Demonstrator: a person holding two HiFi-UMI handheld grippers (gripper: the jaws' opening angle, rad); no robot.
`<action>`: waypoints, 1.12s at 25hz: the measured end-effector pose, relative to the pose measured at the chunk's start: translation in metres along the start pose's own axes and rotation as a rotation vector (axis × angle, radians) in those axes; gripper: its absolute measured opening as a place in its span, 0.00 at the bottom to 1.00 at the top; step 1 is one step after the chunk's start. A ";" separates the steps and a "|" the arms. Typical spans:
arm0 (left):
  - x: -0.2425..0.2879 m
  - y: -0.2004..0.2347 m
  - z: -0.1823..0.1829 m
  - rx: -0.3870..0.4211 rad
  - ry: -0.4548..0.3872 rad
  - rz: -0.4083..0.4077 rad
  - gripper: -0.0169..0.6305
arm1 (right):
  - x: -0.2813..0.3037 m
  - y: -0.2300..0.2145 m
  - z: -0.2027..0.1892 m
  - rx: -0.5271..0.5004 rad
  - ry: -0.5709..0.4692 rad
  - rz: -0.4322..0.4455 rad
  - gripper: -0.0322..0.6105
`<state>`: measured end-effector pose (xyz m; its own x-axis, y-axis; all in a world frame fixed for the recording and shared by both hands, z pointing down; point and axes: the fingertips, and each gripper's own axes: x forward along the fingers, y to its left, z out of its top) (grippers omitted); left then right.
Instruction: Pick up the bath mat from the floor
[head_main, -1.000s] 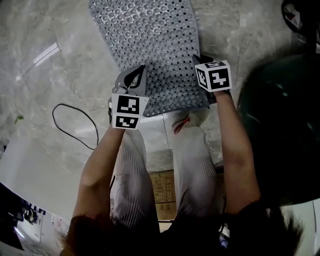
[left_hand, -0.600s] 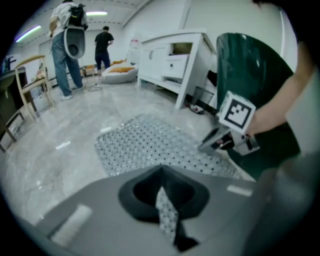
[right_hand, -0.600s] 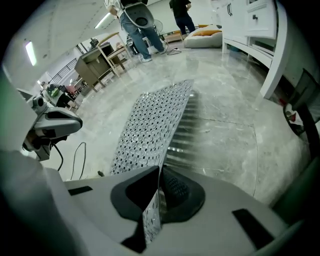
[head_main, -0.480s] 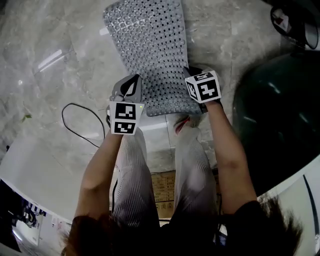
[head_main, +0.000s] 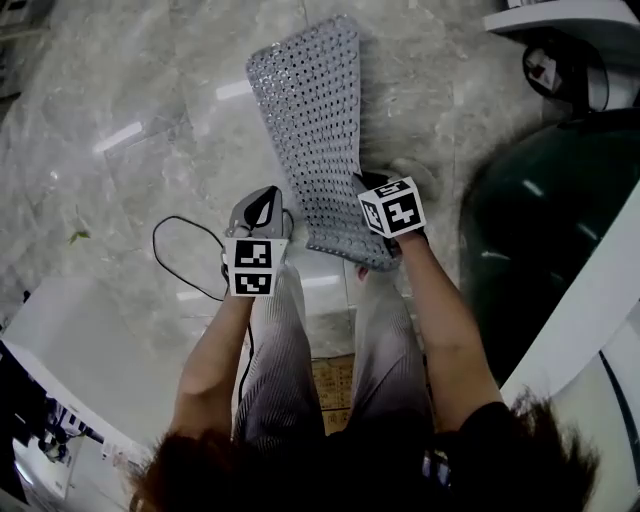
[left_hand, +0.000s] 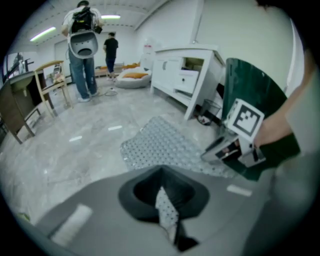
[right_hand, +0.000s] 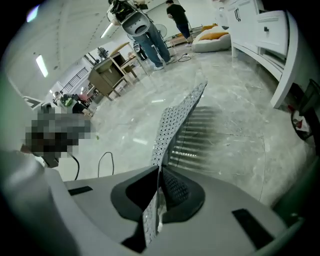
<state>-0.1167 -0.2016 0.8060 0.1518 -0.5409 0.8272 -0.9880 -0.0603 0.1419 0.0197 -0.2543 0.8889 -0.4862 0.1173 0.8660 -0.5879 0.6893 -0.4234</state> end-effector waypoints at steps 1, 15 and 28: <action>-0.008 0.001 0.004 -0.008 -0.003 0.002 0.03 | -0.005 0.008 0.002 0.008 -0.002 0.011 0.07; -0.112 -0.009 0.072 0.008 -0.077 0.007 0.03 | -0.102 0.104 0.030 -0.007 -0.044 0.080 0.07; -0.224 -0.020 0.106 0.064 -0.127 0.006 0.03 | -0.231 0.165 0.069 0.040 -0.233 0.106 0.07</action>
<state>-0.1341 -0.1682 0.5608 0.1451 -0.6427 0.7523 -0.9893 -0.1078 0.0987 -0.0097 -0.2174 0.6001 -0.6793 0.0160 0.7337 -0.5489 0.6526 -0.5224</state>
